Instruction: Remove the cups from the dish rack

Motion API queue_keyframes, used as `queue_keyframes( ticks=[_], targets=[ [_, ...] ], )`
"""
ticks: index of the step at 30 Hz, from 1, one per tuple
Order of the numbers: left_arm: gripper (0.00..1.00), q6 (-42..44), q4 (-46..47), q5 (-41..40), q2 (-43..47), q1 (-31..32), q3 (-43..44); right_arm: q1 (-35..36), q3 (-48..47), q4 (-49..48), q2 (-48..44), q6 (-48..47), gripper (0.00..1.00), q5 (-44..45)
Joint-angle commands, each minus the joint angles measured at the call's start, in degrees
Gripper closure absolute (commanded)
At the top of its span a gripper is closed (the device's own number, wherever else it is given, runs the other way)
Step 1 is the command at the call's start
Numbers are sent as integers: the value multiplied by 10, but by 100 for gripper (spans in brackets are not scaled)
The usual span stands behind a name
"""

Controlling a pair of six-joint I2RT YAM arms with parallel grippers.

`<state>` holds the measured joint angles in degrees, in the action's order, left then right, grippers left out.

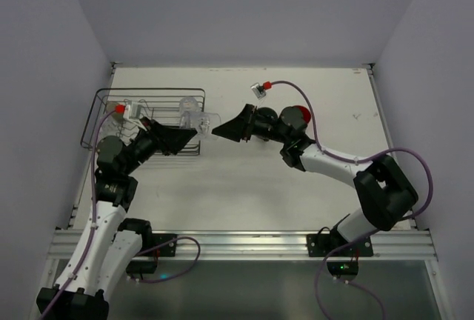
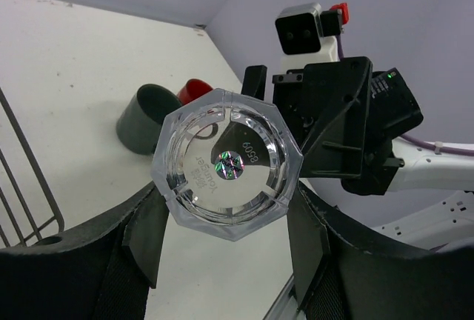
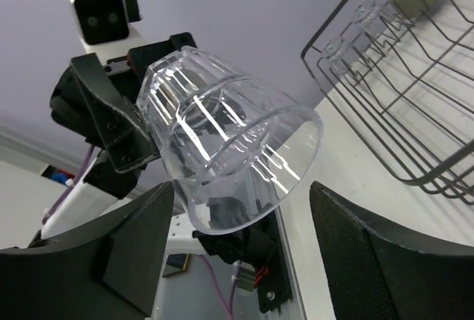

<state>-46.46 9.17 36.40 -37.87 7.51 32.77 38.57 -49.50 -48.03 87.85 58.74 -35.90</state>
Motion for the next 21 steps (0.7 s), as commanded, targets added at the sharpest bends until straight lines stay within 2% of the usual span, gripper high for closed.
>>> queue_keyframes(
  ticks=[1, 3, 5, 7, 8, 9, 10, 11, 12, 13, 14, 16, 17, 18, 19, 21],
  targets=[
    [82, -50, 59, 56, 2, -2, -14, 2, -29, -97, 9, 30, 28, -35],
    [81, -65, 80, 67, -5, -2, -24, 2, -37, -103, 15, 39, 34, -43],
    [79, -77, 106, 76, -9, -1, -35, 3, -39, -131, 21, 61, 45, -43],
    [72, -72, 105, 76, -9, 0, -37, 2, -35, -179, 29, 81, 56, -39],
    [69, -65, 102, 75, -7, 0, -37, 3, -34, -194, 32, 94, 58, -37],
    [63, -62, 97, 75, -7, 1, -37, 3, -32, -203, 34, 98, 61, -30],
    [59, -58, 91, 76, -8, 1, -37, 2, -31, -215, 33, 102, 69, -26],
    [52, -48, 87, 78, -7, 1, -36, 3, -28, -215, 29, 102, 86, -20],
    [35, -38, 78, 79, -8, 1, -29, 3, -18, -213, 23, 96, 92, -4],
    [26, -25, 49, 79, -8, 1, -21, -1, -10, -193, 5, 89, 97, 5],
    [12, 8, 31, 77, -10, 1, -11, -4, 2, -174, -6, 68, 100, 12],
    [4, 49, -45, 59, -14, 1, 25, -18, 14, -99, -44, 26, 100, 22],
    [0, 104, -77, 47, -16, 1, 42, -26, 29, -67, -59, 8, 100, 27],
    [0, 130, -121, 33, -17, 1, 59, -35, 37, -34, -77, -9, 100, 33],
    [0, 178, -178, 3, -18, 1, 84, -55, 45, 39, -114, -50, 100, 46],
    [0, 217, -225, -27, -15, 1, 102, -82, 56, 139, -156, -98, 100, 67]
  ],
)
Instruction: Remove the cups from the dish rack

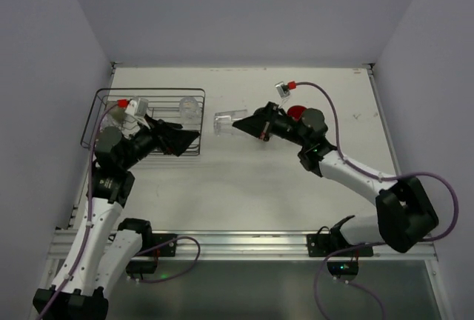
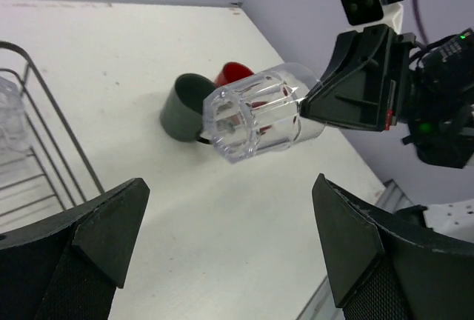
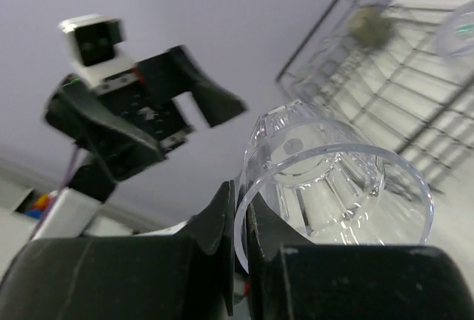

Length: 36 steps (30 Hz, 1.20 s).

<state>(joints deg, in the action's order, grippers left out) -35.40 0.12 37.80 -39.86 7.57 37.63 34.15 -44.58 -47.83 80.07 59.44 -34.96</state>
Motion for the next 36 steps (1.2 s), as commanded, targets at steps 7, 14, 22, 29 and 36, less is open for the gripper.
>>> queue_keyframes(
  ticks=[7, 14, 22, 29, 36],
  targets=[
    [0, 147, -160, -98, 40, 24, -1, -189, -97, 637, -189, -331, 100, 368],
    [0, 166, -181, -147, 54, 111, -3, -276, -283, 824, -62, -455, 100, 527],
    [0, 164, -206, -210, 87, 162, -2, -306, -354, 841, 135, -497, 100, 469],
    [0, 162, -212, -231, 83, 167, 0, -316, -388, 829, 243, -504, 100, 442],
    [0, 161, -217, -292, 61, 166, 12, -317, -377, 825, 242, -490, 74, 445]
  ],
)
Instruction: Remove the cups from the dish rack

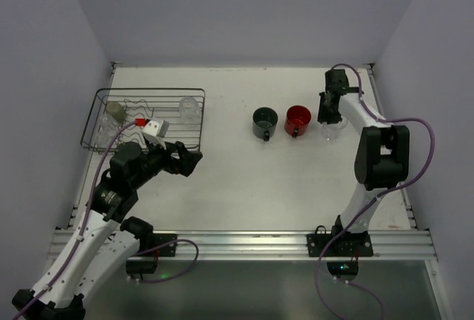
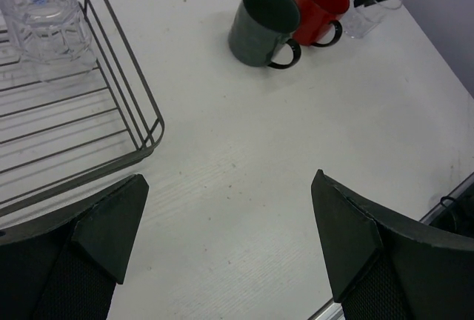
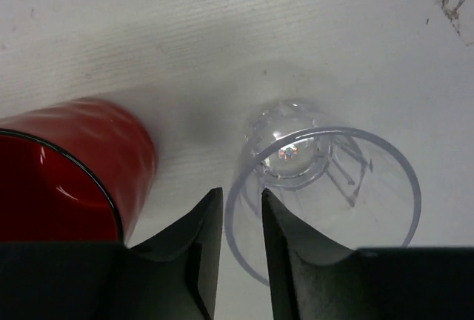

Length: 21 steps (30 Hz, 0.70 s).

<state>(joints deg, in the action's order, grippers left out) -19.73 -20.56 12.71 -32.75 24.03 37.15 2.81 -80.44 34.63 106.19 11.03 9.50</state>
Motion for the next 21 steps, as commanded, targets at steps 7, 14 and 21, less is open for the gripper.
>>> queue_keyframes(
  ticks=[7, 14, 21],
  targets=[
    [0, -31, -13, -108, -97, 2, 106, -3, -6, -10, -140, 33, 32, -11],
    [0, -79, 22, -233, -199, 2, 174, 4, 179, -152, -382, 99, 28, -111],
    [0, -62, 76, -323, -417, -6, 256, 75, 389, -322, -580, 163, 25, -258]
  ],
)
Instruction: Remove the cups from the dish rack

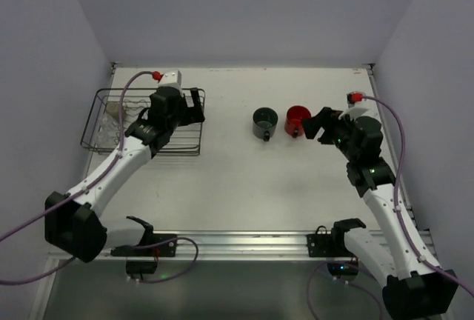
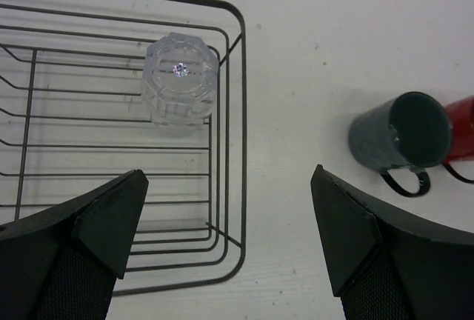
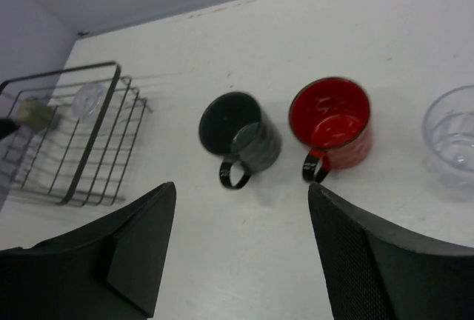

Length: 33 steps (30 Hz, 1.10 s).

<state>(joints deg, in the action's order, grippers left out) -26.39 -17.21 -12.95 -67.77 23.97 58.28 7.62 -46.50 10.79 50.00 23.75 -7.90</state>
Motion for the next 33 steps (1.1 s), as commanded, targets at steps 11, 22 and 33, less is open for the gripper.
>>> queue_keyframes(
  ticks=[11, 22, 33],
  targets=[
    [0, 57, 95, -64, -252, -59, 145, 67, 124, -130, -69, 50, 24, -151],
    [0, 78, 162, 15, -312, -81, 125, 84, 126, -143, -40, 51, 25, -163],
    [19, 86, 148, -33, -345, -82, 135, 114, 117, -136, -26, 39, 25, -141]
  ],
)
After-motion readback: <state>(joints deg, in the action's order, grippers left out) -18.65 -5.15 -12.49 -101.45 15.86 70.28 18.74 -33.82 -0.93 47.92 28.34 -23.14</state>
